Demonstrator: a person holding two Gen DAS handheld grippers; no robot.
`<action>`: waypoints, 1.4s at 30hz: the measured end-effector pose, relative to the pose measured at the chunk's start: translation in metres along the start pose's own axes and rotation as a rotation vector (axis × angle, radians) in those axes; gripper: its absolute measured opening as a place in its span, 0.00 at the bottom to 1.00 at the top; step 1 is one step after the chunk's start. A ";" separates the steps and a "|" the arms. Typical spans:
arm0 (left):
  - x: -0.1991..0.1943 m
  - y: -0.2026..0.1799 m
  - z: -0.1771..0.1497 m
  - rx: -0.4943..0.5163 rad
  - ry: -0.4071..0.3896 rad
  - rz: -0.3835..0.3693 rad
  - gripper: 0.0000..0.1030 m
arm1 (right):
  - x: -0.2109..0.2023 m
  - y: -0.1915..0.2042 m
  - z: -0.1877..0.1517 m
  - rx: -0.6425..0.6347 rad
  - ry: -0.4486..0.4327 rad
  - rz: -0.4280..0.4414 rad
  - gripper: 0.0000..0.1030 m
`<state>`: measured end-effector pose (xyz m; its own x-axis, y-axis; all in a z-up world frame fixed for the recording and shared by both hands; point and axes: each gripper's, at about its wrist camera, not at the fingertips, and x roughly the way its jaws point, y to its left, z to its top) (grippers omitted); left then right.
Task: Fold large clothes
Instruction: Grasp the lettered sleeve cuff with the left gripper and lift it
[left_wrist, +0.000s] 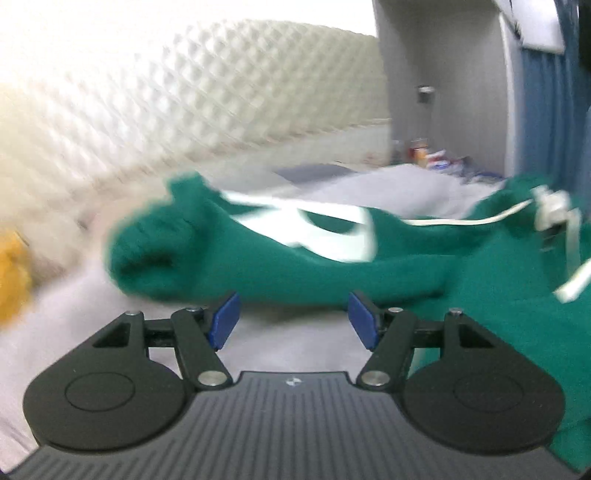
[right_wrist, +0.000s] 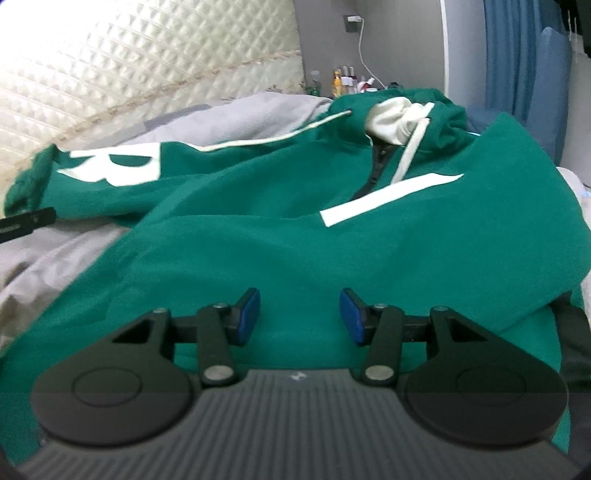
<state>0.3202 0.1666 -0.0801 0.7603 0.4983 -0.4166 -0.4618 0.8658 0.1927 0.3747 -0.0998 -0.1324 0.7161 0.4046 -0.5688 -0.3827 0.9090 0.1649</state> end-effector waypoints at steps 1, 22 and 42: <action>0.003 0.006 0.003 0.035 -0.011 0.034 0.71 | -0.001 0.000 0.001 0.001 -0.002 0.003 0.49; 0.112 0.057 0.023 0.712 0.230 0.237 0.58 | 0.006 -0.021 0.010 0.105 0.004 -0.025 0.49; -0.076 -0.069 0.288 0.263 0.055 -0.149 0.35 | -0.086 -0.074 0.015 0.259 -0.211 -0.011 0.50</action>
<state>0.4261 0.0823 0.1943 0.7817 0.3678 -0.5036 -0.2072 0.9148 0.3466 0.3502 -0.2005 -0.0836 0.8350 0.3813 -0.3967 -0.2322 0.8978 0.3742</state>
